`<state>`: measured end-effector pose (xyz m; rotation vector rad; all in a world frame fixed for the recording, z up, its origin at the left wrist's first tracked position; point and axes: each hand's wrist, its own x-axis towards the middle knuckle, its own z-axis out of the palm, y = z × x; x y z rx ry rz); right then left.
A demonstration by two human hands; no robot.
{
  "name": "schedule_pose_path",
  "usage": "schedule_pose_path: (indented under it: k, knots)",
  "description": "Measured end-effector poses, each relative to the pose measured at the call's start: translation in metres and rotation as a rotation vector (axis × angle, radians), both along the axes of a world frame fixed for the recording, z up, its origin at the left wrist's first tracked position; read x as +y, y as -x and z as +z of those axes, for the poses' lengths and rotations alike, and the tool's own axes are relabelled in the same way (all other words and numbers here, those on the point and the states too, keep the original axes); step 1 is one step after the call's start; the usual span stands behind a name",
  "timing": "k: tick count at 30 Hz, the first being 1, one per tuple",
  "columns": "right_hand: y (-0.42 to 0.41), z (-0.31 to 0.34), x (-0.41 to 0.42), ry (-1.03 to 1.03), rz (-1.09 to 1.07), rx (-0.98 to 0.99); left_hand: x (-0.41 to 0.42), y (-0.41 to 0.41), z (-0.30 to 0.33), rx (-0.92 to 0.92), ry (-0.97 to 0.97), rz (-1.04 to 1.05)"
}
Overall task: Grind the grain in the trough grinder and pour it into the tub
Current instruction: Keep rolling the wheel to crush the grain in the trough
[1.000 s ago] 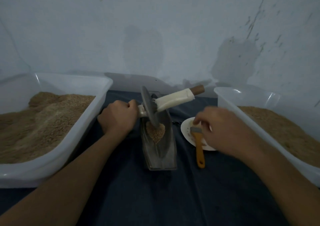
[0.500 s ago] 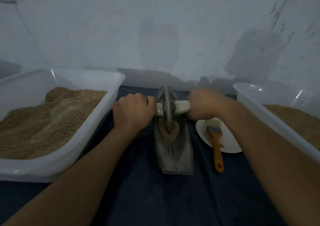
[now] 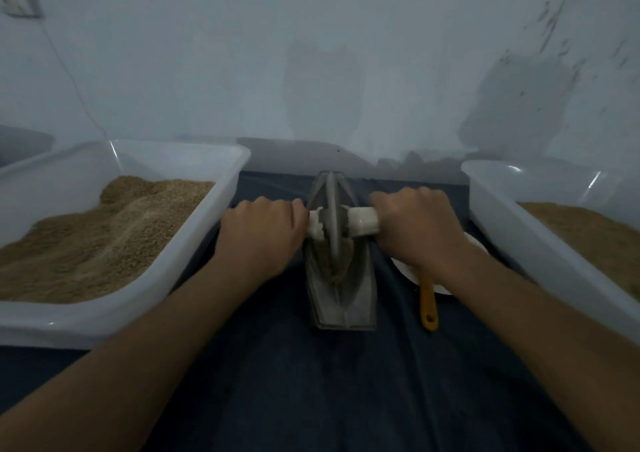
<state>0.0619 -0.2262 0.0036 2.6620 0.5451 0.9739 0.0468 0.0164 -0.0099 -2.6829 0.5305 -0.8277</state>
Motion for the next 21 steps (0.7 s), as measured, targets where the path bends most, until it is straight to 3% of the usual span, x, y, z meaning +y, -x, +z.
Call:
schedule_pose_path:
  k: [3,6,11,13,16,21]
  knots:
    - [0.019,-0.011,-0.003,-0.048,0.056,-0.128,0.010,0.012,-0.001,-0.066,-0.027,-0.095]
    - [0.004,-0.005,-0.003,-0.013,0.021,-0.067,0.003,-0.003,-0.001,-0.028,-0.042,-0.029]
    - [-0.067,0.028,0.005,-0.104,-0.193,0.647,-0.015,-0.067,0.017,0.201,0.150,0.150]
    - [-0.086,0.035,0.007,-0.166,-0.190,0.757,-0.019,-0.088,0.023,0.322,0.259,0.205]
    - [-0.090,0.035,0.011,-0.102,-0.174,0.711,-0.018,-0.087,0.019,0.330,0.322,0.266]
    - [-0.042,0.026,0.005,0.034,-0.119,0.445,-0.013,-0.029,0.001,0.011,0.114,0.088]
